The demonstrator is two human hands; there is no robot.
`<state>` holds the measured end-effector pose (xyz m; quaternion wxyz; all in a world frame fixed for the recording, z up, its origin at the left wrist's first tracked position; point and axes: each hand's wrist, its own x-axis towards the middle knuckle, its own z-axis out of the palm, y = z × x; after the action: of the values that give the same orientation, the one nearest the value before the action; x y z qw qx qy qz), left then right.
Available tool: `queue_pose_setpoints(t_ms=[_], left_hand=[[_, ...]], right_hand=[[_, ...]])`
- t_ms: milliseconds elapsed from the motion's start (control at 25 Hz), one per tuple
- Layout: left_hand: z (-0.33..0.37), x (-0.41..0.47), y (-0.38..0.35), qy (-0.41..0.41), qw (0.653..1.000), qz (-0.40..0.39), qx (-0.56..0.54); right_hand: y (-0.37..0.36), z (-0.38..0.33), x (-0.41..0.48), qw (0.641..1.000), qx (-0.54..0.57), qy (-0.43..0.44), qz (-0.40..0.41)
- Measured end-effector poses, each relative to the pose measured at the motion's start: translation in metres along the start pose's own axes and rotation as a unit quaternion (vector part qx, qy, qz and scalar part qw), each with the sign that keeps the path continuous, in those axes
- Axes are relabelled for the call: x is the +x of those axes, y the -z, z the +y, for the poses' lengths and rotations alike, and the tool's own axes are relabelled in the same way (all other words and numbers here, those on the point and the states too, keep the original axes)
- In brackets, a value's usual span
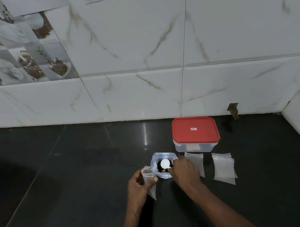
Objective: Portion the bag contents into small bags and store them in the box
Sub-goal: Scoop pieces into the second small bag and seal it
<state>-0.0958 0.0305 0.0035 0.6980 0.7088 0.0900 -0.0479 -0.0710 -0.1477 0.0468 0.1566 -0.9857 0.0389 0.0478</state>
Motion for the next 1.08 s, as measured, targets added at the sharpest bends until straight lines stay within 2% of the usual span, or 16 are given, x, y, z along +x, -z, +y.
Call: queue_pose_setpoints(t_ms=[120, 240, 360, 560, 840, 960, 1080], left_hand=[[-0.001, 0.002, -0.009, 0.018, 0.999, -0.027, -0.036], [-0.003, 0.006, -0.014, 0.031, 0.998, -0.045, -0.044], [-0.007, 0.011, -0.016, 0.051, 0.994, -0.027, -0.09], [-0.008, 0.006, -0.023, 0.134, 0.969, 0.005, -0.205], [-0.007, 0.005, -0.032, 0.134, 0.966, 0.013, -0.221], [-0.008, 0.003, -0.037, 0.117, 0.973, 0.001, -0.197], [-0.005, 0.002, -0.044, 0.094, 0.98, -0.018, -0.174]], right_hand=[[-0.013, -0.005, -0.004, 0.999, -0.036, -0.017, -0.027], [-0.017, -0.003, -0.004, 0.998, -0.042, 0.002, -0.041], [-0.011, 0.002, 0.0, 0.998, -0.036, 0.033, -0.029], [-0.018, 0.007, -0.002, 0.995, -0.045, 0.076, -0.044], [-0.018, 0.0, -0.003, 0.994, -0.048, 0.091, -0.022], [-0.018, 0.0, -0.001, 0.998, 0.006, 0.058, -0.027], [-0.017, 0.013, 0.014, 0.989, 0.141, -0.031, -0.021]])
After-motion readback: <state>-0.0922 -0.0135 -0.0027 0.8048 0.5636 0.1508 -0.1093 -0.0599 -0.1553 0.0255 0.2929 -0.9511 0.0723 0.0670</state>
